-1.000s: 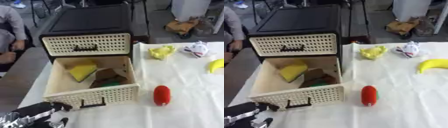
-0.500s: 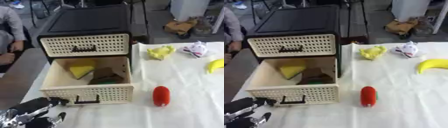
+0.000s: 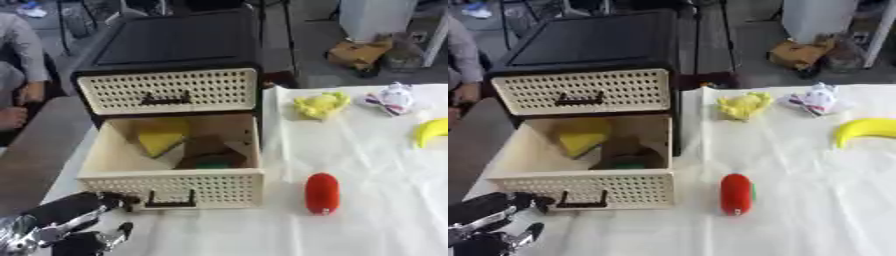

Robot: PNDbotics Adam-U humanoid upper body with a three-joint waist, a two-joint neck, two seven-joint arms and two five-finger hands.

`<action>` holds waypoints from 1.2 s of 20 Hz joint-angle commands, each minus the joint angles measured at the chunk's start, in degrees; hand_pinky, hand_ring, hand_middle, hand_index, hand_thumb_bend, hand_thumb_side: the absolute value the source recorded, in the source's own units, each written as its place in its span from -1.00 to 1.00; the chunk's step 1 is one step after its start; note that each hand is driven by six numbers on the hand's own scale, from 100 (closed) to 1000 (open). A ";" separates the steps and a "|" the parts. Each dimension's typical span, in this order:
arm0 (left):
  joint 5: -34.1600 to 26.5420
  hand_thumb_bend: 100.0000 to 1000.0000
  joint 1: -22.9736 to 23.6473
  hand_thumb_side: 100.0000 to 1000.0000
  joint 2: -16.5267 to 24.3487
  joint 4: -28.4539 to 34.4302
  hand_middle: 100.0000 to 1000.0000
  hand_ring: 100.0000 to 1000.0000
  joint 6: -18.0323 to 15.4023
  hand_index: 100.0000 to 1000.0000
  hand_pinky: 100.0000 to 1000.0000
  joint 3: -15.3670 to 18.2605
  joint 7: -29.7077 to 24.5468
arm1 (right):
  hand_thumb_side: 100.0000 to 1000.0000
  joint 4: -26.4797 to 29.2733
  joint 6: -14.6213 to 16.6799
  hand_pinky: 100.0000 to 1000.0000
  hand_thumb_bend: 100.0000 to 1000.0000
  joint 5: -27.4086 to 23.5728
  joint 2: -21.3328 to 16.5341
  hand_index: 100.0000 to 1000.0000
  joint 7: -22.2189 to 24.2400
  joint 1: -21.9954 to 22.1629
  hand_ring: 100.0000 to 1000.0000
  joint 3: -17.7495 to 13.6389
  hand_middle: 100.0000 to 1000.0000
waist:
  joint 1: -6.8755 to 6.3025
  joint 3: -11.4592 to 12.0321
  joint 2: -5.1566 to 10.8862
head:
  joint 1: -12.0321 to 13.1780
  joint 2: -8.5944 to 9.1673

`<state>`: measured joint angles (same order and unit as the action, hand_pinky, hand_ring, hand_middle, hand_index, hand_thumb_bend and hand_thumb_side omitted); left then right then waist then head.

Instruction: Pick up objects from table and place into drawer.

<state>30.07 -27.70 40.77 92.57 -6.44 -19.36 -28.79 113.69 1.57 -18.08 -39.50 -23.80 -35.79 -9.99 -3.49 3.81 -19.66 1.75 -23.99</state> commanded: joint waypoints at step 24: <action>4.82 -1.00 -4.75 0.87 1.47 -2.81 0.77 -0.96 1.26 1.00 -1.00 1.72 0.86 | 1.00 0.90 0.21 -0.05 -0.42 -0.52 -0.03 0.38 0.70 -1.32 0.45 -0.75 0.02 | -0.14 -0.71 0.13 | 1.56 1.24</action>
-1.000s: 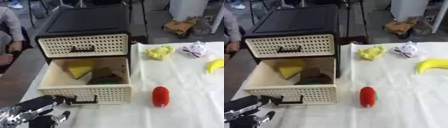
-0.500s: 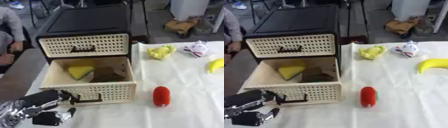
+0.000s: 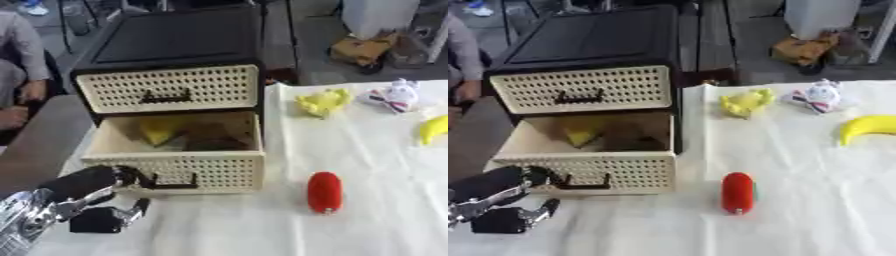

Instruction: Pick up objects from table and place into drawer.

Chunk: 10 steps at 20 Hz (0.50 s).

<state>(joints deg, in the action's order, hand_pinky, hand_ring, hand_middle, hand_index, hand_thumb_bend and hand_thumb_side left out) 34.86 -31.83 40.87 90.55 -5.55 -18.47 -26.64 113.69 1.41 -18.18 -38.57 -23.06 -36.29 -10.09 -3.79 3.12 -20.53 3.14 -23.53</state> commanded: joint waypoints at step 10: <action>-2.61 -1.00 -1.60 0.84 0.32 -2.97 0.72 -1.00 0.65 1.00 -1.00 1.11 -3.56 | 1.00 0.90 0.65 -0.05 -0.42 -0.56 -0.74 0.38 -0.35 -0.83 0.45 -0.79 0.02 | 0.17 -0.74 0.83 | 0.48 1.38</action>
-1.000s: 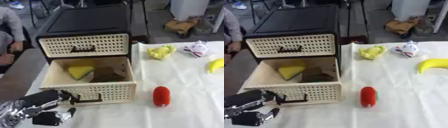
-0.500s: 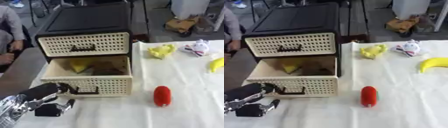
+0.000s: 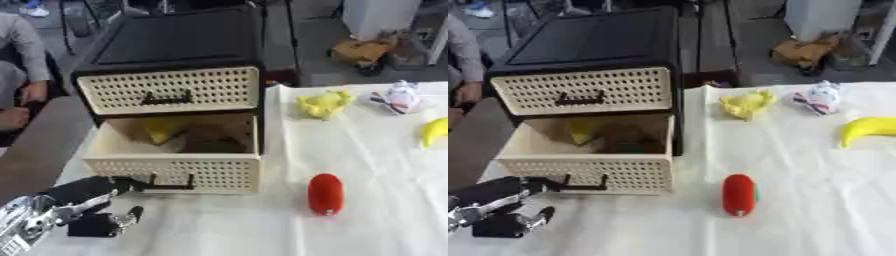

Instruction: Pick up objects from table and place into drawer.

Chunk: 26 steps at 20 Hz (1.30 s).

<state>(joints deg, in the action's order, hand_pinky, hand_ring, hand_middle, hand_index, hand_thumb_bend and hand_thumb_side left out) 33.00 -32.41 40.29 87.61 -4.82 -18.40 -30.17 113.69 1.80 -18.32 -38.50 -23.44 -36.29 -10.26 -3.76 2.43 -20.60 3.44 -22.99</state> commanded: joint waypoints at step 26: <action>0.08 -1.00 -5.51 0.82 -0.58 -6.61 0.72 -1.00 -4.24 1.00 -1.00 2.88 7.66 | 1.00 0.90 0.11 -0.04 -0.36 -0.21 -0.03 0.38 1.33 -1.56 0.45 -0.70 0.02 | -0.26 -2.22 -1.20 | 1.23 2.96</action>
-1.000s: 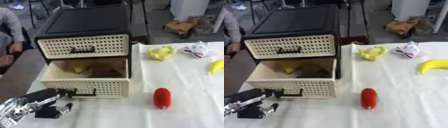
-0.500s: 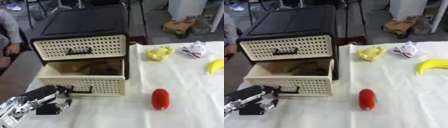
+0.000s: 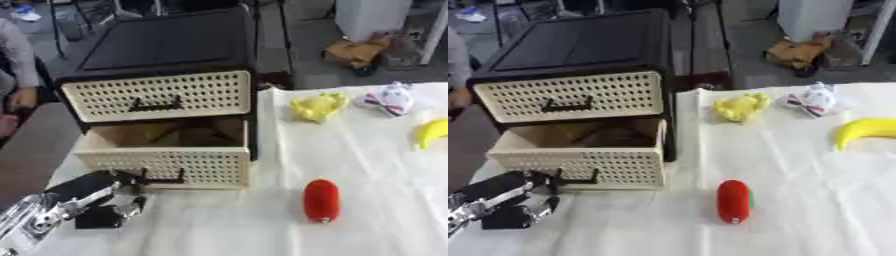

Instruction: Pick up objects from table and place into drawer.

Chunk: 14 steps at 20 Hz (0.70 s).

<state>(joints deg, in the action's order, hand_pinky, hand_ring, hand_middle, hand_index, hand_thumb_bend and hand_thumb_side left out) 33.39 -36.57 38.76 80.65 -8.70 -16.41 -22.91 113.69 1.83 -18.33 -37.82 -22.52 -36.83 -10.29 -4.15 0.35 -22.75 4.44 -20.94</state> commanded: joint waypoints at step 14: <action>2.80 -1.00 -3.92 0.82 0.36 -5.16 0.72 -1.00 -1.74 1.00 -1.00 3.46 8.01 | 1.00 0.90 0.29 -0.04 -0.33 0.07 -0.52 0.38 1.16 -1.51 0.45 -0.77 0.02 | 0.06 -0.92 -0.50 | 0.99 2.30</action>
<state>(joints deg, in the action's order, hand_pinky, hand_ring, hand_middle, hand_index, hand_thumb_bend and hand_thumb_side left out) 35.85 -39.51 37.89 75.65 -10.40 -14.15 -15.64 113.69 2.04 -18.32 -37.52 -21.59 -37.37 -10.39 -4.18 -0.64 -24.36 5.25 -19.46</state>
